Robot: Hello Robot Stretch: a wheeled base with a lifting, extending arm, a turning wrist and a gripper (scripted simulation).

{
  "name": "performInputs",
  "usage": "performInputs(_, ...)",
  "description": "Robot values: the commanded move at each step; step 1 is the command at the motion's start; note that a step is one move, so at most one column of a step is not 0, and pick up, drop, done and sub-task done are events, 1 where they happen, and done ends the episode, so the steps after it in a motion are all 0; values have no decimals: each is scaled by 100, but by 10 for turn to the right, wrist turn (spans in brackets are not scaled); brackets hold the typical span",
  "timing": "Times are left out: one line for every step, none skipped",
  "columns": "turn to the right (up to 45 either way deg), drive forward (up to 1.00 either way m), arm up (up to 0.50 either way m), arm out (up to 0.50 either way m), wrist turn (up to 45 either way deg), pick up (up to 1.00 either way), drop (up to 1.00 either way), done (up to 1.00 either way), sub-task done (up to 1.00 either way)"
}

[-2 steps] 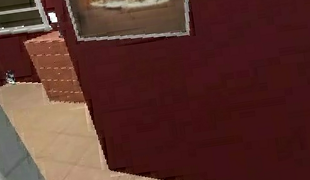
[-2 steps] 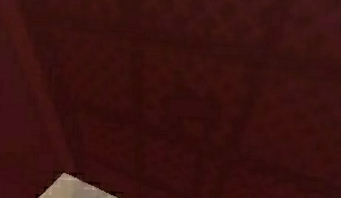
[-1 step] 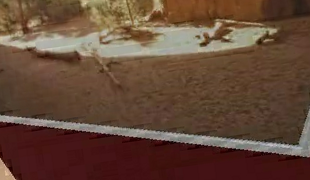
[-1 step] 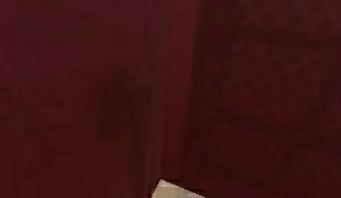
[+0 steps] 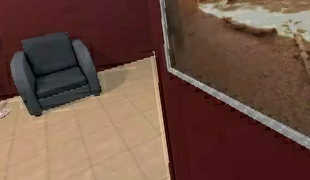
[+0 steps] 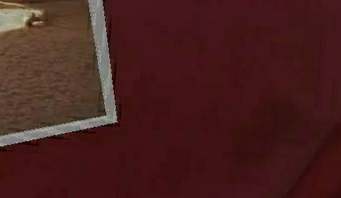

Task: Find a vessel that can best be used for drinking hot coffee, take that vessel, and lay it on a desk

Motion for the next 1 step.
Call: performInputs(-210,0,0,0,0,0,0,0,0)
